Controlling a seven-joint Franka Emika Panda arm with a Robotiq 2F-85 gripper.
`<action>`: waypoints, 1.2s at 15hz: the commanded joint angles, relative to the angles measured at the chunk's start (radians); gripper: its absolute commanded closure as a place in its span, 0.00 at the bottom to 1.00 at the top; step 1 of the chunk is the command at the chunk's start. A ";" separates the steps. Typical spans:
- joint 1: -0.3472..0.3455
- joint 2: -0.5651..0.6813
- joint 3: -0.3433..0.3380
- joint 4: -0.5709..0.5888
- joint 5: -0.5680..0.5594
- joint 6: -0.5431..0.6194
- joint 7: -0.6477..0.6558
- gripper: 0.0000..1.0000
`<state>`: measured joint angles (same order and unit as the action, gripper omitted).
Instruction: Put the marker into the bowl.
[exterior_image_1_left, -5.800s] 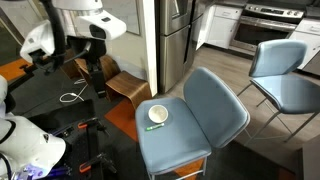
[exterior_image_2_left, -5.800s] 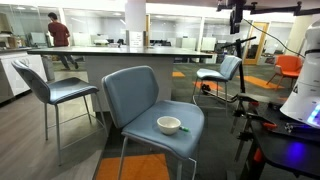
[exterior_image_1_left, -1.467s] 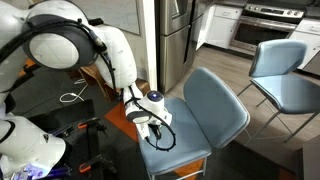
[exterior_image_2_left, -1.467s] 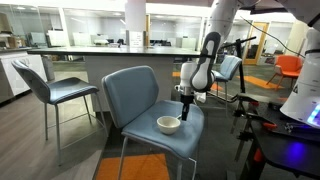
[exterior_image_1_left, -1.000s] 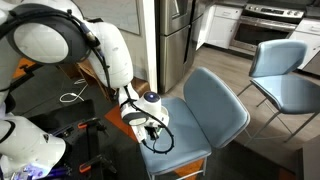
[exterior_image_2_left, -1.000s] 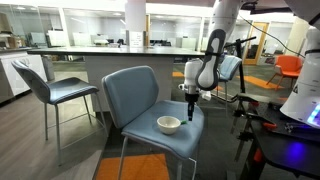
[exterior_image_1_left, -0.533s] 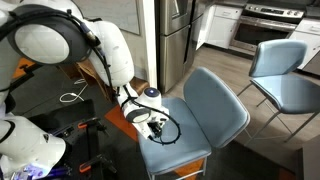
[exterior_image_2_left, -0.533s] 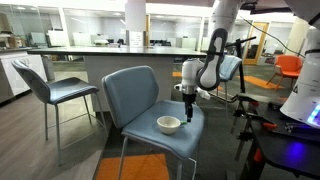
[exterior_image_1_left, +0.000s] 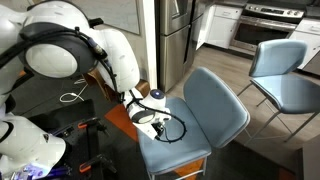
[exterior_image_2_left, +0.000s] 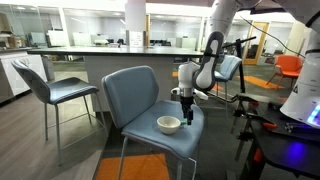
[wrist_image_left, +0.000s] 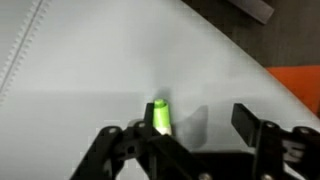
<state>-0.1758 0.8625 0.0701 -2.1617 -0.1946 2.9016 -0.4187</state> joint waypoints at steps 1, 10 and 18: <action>-0.008 0.042 0.002 0.079 -0.026 -0.074 -0.028 0.47; 0.004 0.064 -0.017 0.136 -0.033 -0.102 -0.016 0.95; 0.072 -0.074 -0.113 0.026 -0.054 -0.108 0.057 0.95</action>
<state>-0.1449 0.8747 -0.0075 -2.0641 -0.2261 2.8208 -0.4242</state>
